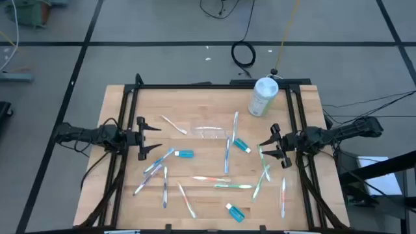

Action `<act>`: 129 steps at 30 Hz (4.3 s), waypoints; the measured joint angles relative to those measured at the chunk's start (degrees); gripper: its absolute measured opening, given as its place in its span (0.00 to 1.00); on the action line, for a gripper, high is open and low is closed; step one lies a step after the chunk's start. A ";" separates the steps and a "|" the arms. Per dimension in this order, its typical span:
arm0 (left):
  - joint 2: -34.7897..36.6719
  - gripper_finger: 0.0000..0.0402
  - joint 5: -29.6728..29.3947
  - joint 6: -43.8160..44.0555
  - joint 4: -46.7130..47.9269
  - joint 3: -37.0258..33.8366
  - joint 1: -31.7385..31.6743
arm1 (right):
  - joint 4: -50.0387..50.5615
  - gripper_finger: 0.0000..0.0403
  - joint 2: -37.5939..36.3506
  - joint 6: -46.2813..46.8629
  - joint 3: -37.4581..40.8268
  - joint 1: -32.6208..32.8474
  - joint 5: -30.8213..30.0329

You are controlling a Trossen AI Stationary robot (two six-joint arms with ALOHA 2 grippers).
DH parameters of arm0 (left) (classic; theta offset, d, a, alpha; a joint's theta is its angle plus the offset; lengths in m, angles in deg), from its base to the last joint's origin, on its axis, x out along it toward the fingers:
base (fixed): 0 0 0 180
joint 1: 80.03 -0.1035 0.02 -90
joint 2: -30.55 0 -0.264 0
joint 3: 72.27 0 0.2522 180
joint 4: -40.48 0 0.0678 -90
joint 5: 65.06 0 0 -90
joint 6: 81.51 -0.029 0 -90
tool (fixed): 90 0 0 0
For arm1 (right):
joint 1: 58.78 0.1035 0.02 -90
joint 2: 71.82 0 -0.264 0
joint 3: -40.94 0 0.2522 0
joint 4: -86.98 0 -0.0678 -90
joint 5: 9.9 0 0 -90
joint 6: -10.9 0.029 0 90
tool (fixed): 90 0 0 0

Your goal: Pick & Place toothbrushing station

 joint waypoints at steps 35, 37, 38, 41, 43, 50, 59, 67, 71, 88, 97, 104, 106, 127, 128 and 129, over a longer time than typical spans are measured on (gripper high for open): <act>0.00 0.72 8.45 17.53 -10.43 0.02 0.10 | -33.77 0.35 0.02 -37.44 0.02 -0.13 -11.03; -0.02 0.72 9.12 18.75 -10.51 0.02 0.11 | -33.85 0.35 0.02 -37.53 0.02 -0.13 -12.35; -0.02 0.72 8.74 18.93 -11.12 0.00 0.11 | -33.99 0.35 0.02 -37.55 0.02 -0.13 -12.40; 0.00 0.72 4.75 19.87 -12.52 0.02 0.11 | -34.38 0.35 0.07 -36.12 -0.02 -0.13 -12.05; -0.13 0.72 1.07 20.46 -13.32 0.00 0.10 | -34.49 0.35 0.74 -34.54 -0.06 -0.15 -12.34; -9.43 0.72 -3.30 21.09 -12.76 4.29 -0.11 | -29.62 0.35 10.95 -26.31 -5.43 -3.06 -14.24; -34.40 0.72 -6.28 20.36 21.35 25.95 -1.36 | -29.66 0.35 31.51 -16.39 -13.30 -9.10 -24.07; -56.82 0.72 -5.53 16.96 34.87 36.76 -5.95 | -29.52 0.35 41.34 -10.67 -14.01 -12.10 -24.08; -66.03 0.72 -5.03 11.72 34.79 38.19 -9.49 | -27.68 0.35 44.28 -5.52 -14.10 -12.15 -24.08; -87.32 0.72 -3.61 -2.33 25.73 39.13 -20.50 | -26.60 0.35 46.36 -7.54 -14.12 -12.15 -24.06; -89.15 0.70 0.38 -5.45 24.19 39.22 -23.46 | -26.56 0.35 46.36 -7.63 -14.14 -12.15 -24.06; -89.29 0.51 7.47 -8.10 23.67 39.12 -27.58 | -26.58 0.35 46.36 -7.61 -14.14 -12.15 -24.06; -89.33 0.45 9.63 -8.04 23.63 39.10 -28.84 | -26.56 0.35 46.36 -7.61 -14.14 -12.15 -24.06; -89.43 0.03 11.88 -7.64 24.30 39.06 -30.93 | -26.56 0.35 46.36 -7.74 -14.16 -12.15 -24.04; -89.44 0.04 11.82 -7.64 24.36 39.06 -30.91 | -26.56 0.35 46.36 -7.74 -14.16 -12.15 -24.04; -89.42 0.05 11.83 -7.62 24.40 39.06 -30.91 | -26.56 0.35 46.36 -7.76 -14.16 -12.15 -24.04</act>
